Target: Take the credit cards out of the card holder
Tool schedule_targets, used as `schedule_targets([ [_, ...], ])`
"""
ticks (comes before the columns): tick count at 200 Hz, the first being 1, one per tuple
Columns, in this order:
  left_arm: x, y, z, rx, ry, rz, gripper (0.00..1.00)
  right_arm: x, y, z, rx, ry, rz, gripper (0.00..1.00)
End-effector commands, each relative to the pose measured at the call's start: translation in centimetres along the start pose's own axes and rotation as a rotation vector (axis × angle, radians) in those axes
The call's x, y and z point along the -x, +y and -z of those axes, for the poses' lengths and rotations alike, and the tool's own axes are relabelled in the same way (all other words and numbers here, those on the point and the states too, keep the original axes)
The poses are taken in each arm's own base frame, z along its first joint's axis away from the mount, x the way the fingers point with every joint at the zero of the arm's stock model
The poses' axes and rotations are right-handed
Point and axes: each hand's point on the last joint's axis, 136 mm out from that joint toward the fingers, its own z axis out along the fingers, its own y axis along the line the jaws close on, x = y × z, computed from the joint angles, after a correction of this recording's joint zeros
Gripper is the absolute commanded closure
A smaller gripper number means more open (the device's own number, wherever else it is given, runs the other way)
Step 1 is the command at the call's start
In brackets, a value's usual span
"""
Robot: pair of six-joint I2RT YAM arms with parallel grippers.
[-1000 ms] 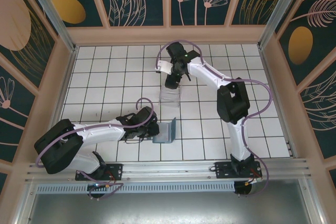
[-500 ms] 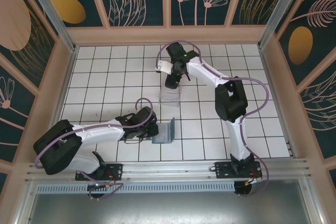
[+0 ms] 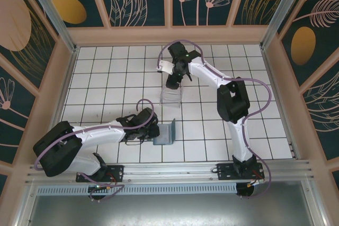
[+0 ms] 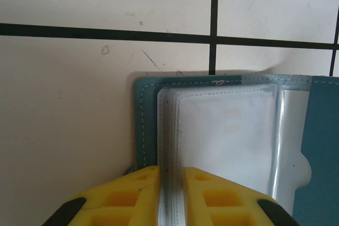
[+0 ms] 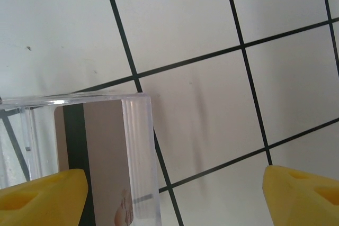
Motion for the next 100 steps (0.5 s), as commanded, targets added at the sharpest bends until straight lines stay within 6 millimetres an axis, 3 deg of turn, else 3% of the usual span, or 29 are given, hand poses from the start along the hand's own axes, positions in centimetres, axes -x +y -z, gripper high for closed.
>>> schedule_targets([
  [1, -0.7, 1.5, 0.0, 0.053, 0.011, 0.01, 0.81, 1.2, 1.1, 1.3, 0.032, -0.037, 0.006, 0.13],
  [51, -0.7, 1.8, 0.1, 0.054, 0.006, 0.012, 0.81, -0.3, 0.7, -1.1, 0.009, 0.037, 0.002, 0.13],
  [100, -0.8, 2.1, 0.2, 0.057, 0.004, 0.02, 0.81, 1.7, 0.4, 1.4, -0.022, -0.018, 0.013, 0.13],
])
